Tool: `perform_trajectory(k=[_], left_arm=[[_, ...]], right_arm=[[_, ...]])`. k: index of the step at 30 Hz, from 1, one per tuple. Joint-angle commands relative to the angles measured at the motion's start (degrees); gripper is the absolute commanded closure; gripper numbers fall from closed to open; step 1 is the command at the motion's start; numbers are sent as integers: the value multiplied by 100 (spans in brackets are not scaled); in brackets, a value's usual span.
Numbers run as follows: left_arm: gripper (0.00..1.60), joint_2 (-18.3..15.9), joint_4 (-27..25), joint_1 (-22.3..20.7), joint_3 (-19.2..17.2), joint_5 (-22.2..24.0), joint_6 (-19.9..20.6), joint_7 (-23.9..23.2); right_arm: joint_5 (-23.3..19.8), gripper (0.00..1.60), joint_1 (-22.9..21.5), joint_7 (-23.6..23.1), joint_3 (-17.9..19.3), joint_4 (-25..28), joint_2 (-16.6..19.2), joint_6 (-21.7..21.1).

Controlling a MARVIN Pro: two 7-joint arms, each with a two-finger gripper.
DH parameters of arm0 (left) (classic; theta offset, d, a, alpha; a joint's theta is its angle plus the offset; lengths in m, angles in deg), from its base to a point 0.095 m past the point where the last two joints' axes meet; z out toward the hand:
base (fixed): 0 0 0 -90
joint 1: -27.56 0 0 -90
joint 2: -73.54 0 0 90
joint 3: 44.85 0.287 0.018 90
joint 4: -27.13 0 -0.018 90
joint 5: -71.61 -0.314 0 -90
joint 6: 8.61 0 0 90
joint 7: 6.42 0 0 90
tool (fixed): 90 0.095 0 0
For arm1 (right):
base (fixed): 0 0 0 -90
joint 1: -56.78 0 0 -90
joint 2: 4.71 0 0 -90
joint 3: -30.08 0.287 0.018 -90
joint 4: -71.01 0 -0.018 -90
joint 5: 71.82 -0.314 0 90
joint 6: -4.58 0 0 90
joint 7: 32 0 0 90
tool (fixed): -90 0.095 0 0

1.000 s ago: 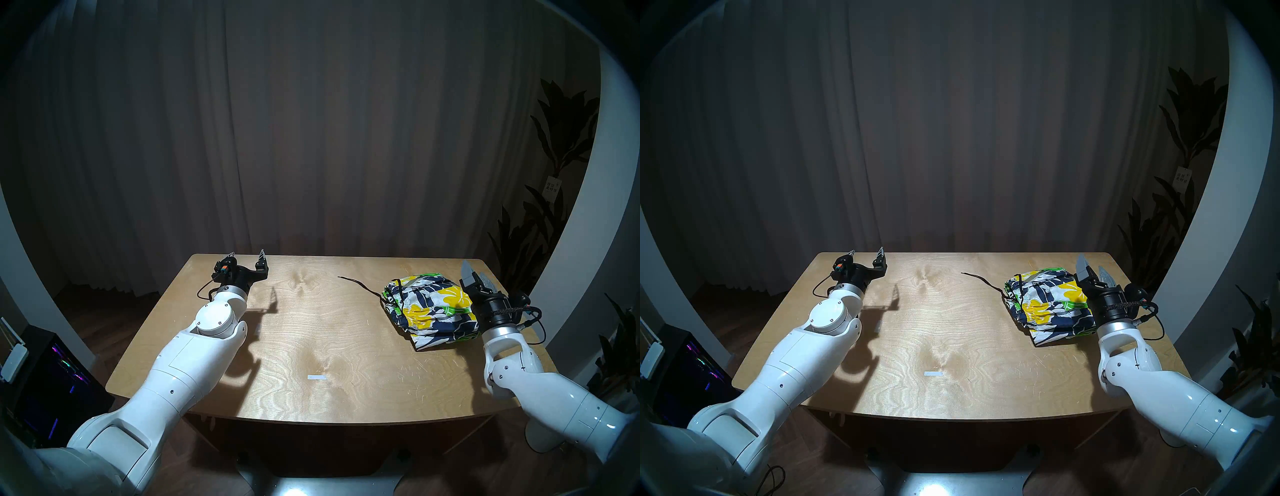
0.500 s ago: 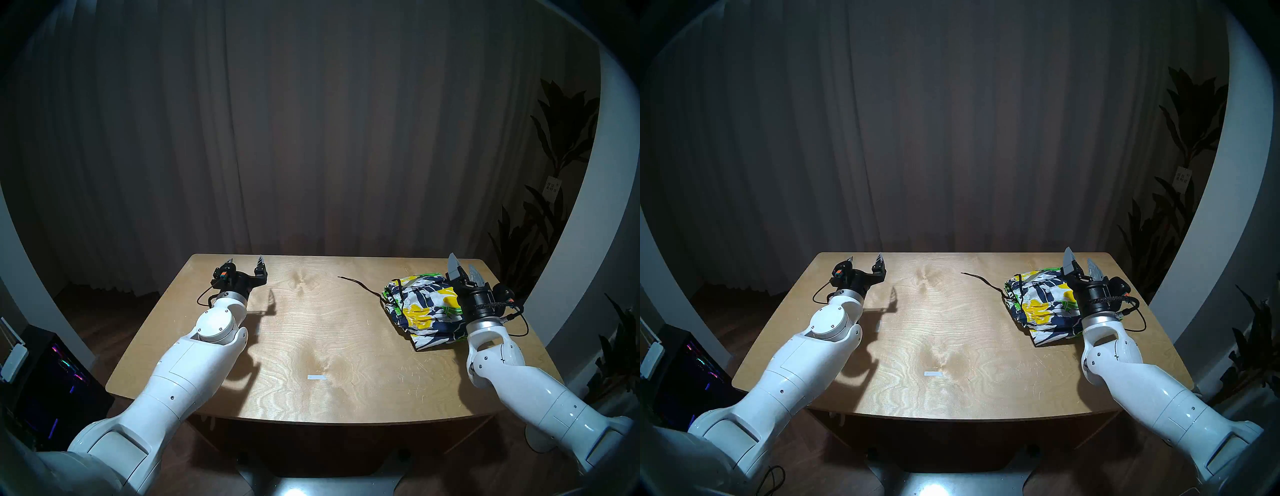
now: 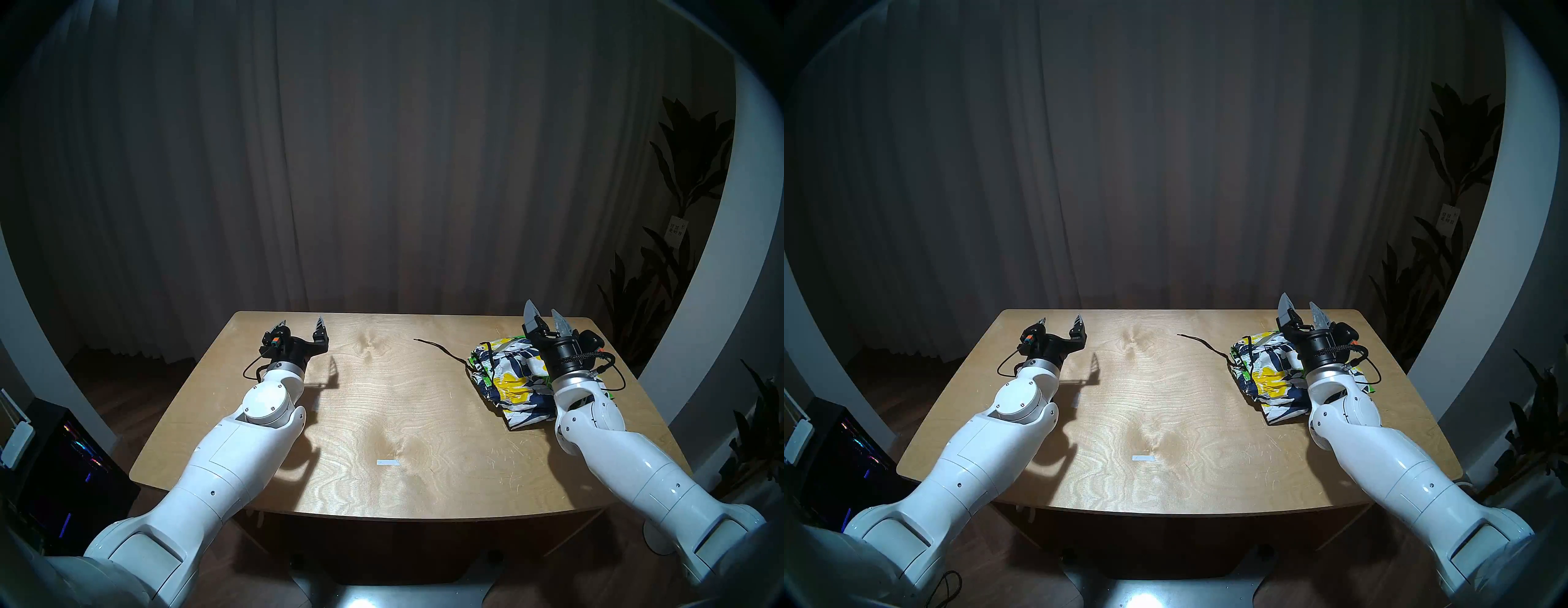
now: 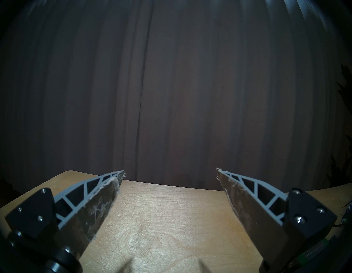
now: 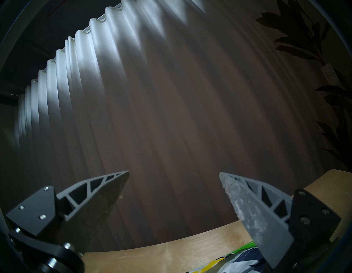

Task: Fold pants twice and stack them

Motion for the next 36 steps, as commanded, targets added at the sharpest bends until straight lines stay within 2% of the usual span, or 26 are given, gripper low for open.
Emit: perform_trajectory(k=[1, 9, 14, 17, 18, 20, 23, 27, 29, 32, 33, 36], left_arm=[[0, -4, -157, -11, 10, -66, -113, -1], [0, -39, -276, 88, -4, -124, -196, 46], [0, -73, -417, 171, -26, -137, -246, 81], [0, -164, -540, 249, -19, -123, -230, 7], [0, -211, -575, 273, -10, -134, -221, -25], [0, -295, -666, 345, -32, -74, -238, -131], [0, -395, -764, 393, -57, -64, -188, -198], [0, -425, -768, 397, -80, -32, -100, -239], [0, -422, -751, 393, -78, -33, -95, -248], [0, -416, -741, 388, -72, -7, -44, -265], [0, -409, -731, 378, -49, -1, -9, -268], [0, -396, -743, 376, -45, 5, 47, -228]], right_arm=[[554, 0, -654, -9, -76, -403, -532, -274], [1075, 0, -1111, 35, -82, -1147, -1033, -416], [1341, 0, -1337, -47, -25, -1435, -1199, -432], [1389, 0, -1454, -140, -25, -1639, -1298, -442], [1317, 0, -1586, -175, -146, -1789, -1300, -417], [1284, 0, -1505, -287, -102, -1818, -1308, -360], [1097, 0, -1222, -263, 2, -1528, -1196, -498], [1088, 0, -901, -80, 57, -1054, -964, -601], [1056, 0, -884, -114, 83, -1065, -967, -550], [1074, 0, -719, 128, 132, -777, -849, -619], [1212, 0, -632, 377, 120, -597, -738, -681], [1242, 0, -556, 536, 111, -424, -641, -808]])
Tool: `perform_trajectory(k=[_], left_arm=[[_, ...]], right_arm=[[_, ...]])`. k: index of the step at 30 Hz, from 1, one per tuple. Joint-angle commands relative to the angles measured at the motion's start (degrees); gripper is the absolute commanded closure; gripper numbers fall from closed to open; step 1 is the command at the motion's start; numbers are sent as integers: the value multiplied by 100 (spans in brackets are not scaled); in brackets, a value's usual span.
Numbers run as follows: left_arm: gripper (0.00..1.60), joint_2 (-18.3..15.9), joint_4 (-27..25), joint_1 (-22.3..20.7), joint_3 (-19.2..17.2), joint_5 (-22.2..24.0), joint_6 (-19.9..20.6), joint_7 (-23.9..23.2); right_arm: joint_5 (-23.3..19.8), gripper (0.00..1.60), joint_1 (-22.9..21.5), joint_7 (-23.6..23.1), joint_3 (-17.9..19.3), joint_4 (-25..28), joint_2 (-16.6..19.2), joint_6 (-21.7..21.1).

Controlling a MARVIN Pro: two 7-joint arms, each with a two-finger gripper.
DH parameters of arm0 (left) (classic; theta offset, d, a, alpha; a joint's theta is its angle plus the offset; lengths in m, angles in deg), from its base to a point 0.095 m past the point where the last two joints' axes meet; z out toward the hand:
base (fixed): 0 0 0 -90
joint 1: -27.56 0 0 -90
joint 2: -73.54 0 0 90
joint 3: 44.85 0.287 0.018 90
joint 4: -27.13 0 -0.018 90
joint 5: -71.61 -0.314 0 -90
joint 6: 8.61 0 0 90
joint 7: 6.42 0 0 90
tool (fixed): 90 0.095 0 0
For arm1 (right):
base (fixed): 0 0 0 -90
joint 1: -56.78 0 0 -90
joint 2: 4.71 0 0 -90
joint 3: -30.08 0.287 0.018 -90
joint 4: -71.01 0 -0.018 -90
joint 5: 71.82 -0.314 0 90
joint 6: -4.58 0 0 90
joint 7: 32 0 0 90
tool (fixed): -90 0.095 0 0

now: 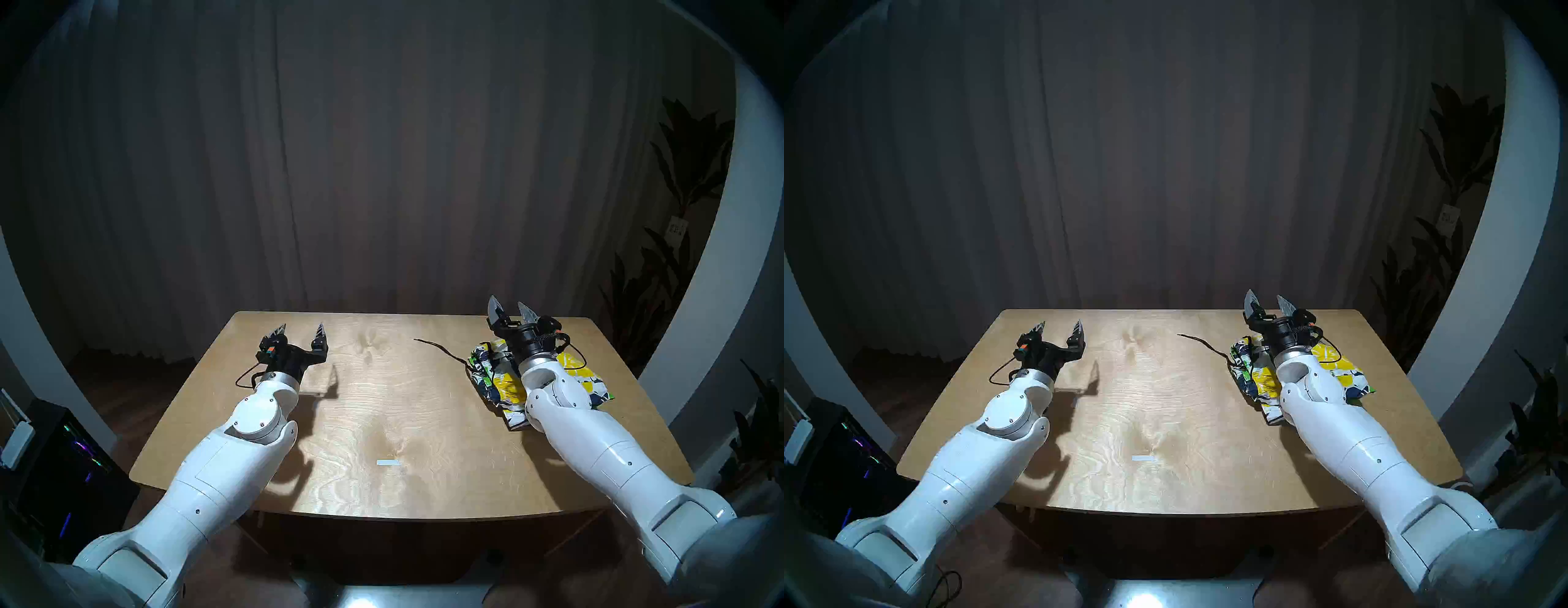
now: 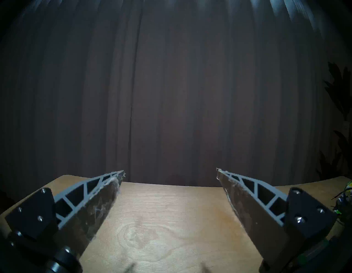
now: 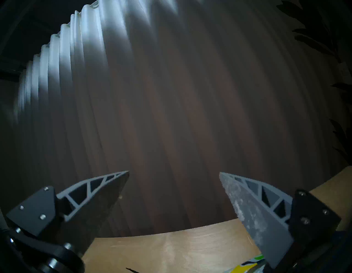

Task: Fold pants twice and stack them

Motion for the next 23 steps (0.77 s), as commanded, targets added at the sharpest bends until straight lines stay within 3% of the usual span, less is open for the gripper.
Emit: perform_trajectory(k=[1, 8, 23], left_arm=[[0, -14, -140, -106, -12, -19, 79, 15], [0, -16, -155, -103, -18, -16, 119, 18], [0, -6, -158, -97, -32, -33, 128, 13]], right_arm=[[160, 0, 262, 461, 62, 643, 329, -160], [209, 0, 386, 773, 84, 941, 430, -361], [244, 0, 419, 881, 104, 1022, 447, -446]])
